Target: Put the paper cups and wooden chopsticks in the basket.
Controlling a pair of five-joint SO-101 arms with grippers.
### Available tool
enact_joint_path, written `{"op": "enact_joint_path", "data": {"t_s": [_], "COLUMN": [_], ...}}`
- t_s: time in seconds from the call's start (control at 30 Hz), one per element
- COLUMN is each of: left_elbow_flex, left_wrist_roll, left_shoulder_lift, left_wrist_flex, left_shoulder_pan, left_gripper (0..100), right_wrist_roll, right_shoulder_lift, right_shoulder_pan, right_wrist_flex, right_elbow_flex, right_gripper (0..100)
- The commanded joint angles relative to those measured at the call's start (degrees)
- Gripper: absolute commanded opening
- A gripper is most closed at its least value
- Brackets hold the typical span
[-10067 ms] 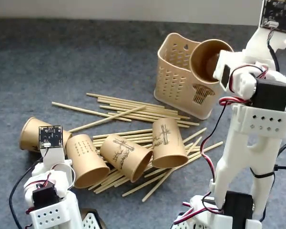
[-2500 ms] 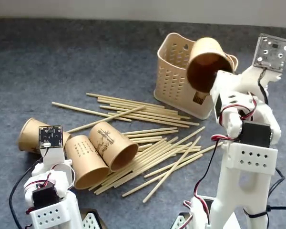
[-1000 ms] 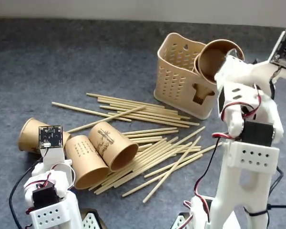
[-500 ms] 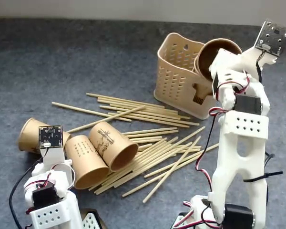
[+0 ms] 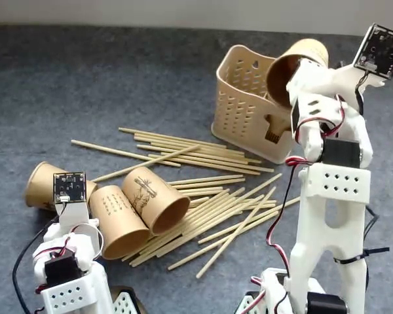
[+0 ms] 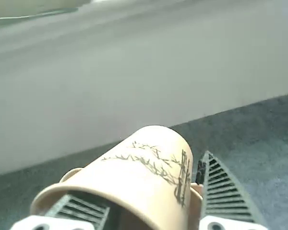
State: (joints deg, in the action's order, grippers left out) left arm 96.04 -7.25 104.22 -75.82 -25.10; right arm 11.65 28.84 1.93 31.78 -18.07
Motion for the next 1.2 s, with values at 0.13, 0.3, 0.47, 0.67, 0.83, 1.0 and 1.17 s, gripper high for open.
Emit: {"op": "enact_joint_path", "data": {"t_s": [0.13,0.3,0.47,0.67,0.83,1.0,1.17], "left_elbow_flex": [1.1,1.1,1.1,1.1,1.1,1.1,1.1], "left_wrist_roll": [-0.26,-0.26,-0.26,-0.26,-0.26,-0.26,-0.26], "left_shoulder_lift": [0.84,0.84,0.84,0.84,0.84,0.84,0.84], "left_wrist_flex": [-0.09,-0.09,-0.09,-0.09,-0.09,-0.09,-0.09], "left_shoulder_pan": [0.84,0.84,0.84,0.84,0.84,0.84,0.84], "left_gripper": [1,1,1,1,1,1,1], "right_wrist_roll": [0.0,0.0,-5.45,-7.3,-7.3,-7.21,-7.3], "right_shoulder_lift": [-1.36,1.63,6.02,6.64,6.64,6.73,6.73], "right_shoulder_pan": [-0.31,-0.22,-0.48,-0.04,2.68,5.67,6.11], "right_wrist_flex": [0.84,7.87,11.91,16.04,16.13,16.22,19.56], "right_elbow_flex": [2.51,2.77,2.77,2.86,2.51,2.77,2.51], "right_gripper": [20.9,14.2,1.5,1.0,1.0,1.0,1.0]}}
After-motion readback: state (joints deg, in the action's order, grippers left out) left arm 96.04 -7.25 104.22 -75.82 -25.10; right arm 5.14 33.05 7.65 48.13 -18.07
